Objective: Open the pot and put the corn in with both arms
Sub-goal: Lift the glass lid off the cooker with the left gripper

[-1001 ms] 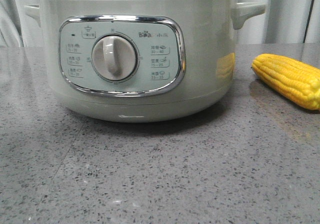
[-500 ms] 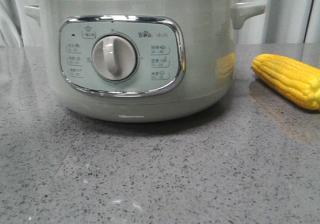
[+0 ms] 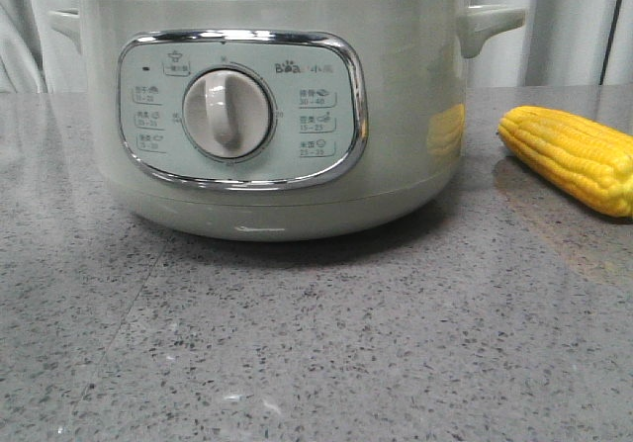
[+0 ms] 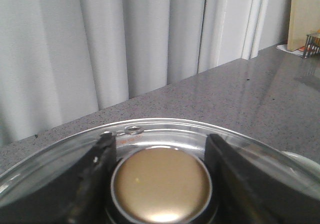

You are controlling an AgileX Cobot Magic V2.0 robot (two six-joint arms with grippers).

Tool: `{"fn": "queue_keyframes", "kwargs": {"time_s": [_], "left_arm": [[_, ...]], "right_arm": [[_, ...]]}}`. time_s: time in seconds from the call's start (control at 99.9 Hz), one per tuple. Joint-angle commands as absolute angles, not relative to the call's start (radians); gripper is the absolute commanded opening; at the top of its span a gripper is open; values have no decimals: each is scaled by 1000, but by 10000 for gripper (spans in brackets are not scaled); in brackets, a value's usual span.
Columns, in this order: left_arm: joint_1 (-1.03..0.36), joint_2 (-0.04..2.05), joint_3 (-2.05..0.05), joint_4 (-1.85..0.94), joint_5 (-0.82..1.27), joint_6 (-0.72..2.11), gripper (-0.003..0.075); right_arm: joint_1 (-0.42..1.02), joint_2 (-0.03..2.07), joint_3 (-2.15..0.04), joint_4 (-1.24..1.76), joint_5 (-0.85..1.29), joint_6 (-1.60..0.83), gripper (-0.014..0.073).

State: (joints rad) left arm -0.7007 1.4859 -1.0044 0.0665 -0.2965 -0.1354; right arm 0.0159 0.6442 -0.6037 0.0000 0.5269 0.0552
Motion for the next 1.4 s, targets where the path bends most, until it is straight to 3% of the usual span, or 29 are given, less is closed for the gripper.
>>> {"fn": "queue_keyframes", "kwargs": {"time_s": [0.0, 0.29, 0.71, 1.001, 1.391], "left_arm": [[-707, 1453, -1040, 62, -420, -133, -20], [-707, 1439, -1142, 70, -412, -133, -20], [-680, 1277, -1247, 77, -197, -69, -20], [-491, 1074, -1208, 77, 45, -52, -20], [-213, 837, -895, 77, -33, -52, -20]], "right_arm": [[17, 651, -640, 0, 451, 55, -64], [17, 651, -640, 0, 451, 55, -64], [17, 651, -640, 0, 451, 55, -64], [17, 651, -640, 0, 451, 55, -64], [17, 651, -640, 0, 458, 55, -64]]}}
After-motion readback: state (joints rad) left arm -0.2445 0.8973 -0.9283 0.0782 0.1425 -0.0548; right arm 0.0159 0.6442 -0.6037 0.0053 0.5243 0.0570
